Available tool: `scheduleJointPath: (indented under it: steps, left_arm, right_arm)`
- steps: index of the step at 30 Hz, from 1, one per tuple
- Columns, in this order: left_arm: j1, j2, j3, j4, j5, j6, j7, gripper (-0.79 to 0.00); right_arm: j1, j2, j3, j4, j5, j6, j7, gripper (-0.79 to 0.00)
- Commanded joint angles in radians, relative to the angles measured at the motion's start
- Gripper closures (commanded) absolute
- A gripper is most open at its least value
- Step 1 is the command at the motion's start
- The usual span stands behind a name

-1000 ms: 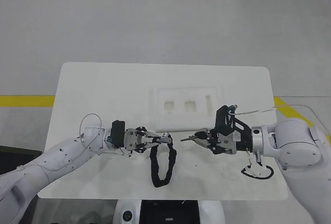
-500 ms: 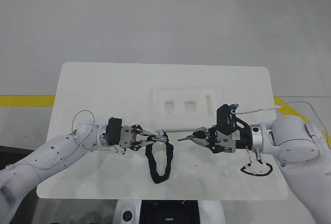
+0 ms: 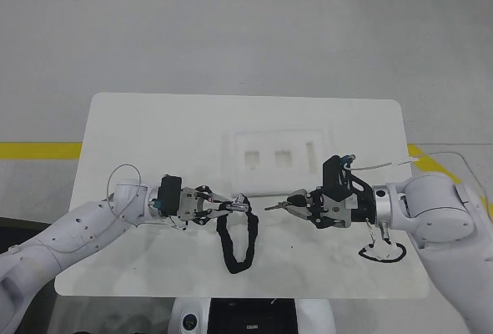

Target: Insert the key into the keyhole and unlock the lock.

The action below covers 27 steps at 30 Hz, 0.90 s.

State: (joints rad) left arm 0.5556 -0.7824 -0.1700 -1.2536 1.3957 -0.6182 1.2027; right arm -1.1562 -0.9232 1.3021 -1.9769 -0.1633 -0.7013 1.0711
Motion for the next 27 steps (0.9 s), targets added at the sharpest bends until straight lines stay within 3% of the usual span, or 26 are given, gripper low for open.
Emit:
scheduleJointPath:
  steps: [1, 10, 15, 21, 27]
  left_arm:
    - [-0.022, 0.005, -0.002, 0.033, 0.019, -0.008, -0.008, 0.000]
    - [-0.022, 0.005, -0.002, 0.033, 0.019, -0.008, -0.008, 0.000]
    - [0.004, 0.001, -0.034, -0.048, -0.009, -0.017, -0.117, 0.000]
    - [-0.008, 0.024, -0.088, -0.050, 0.059, -0.082, -0.083, 0.000]
    - [-0.007, 0.062, -0.090, -0.061, 0.146, -0.020, -0.020, 0.000]
  right_arm:
    - [-0.002, 0.000, -0.005, 0.016, 0.009, -0.001, -0.004, 0.000]
    - [-0.002, 0.000, -0.005, 0.016, 0.009, -0.001, -0.004, 0.000]
    - [-0.002, 0.000, -0.005, 0.016, 0.009, -0.001, -0.004, 0.000]
    - [-0.002, 0.000, -0.005, 0.016, 0.009, -0.001, -0.004, 0.000]
    - [-0.002, 0.000, -0.005, 0.016, 0.009, -0.001, -0.004, 0.000]
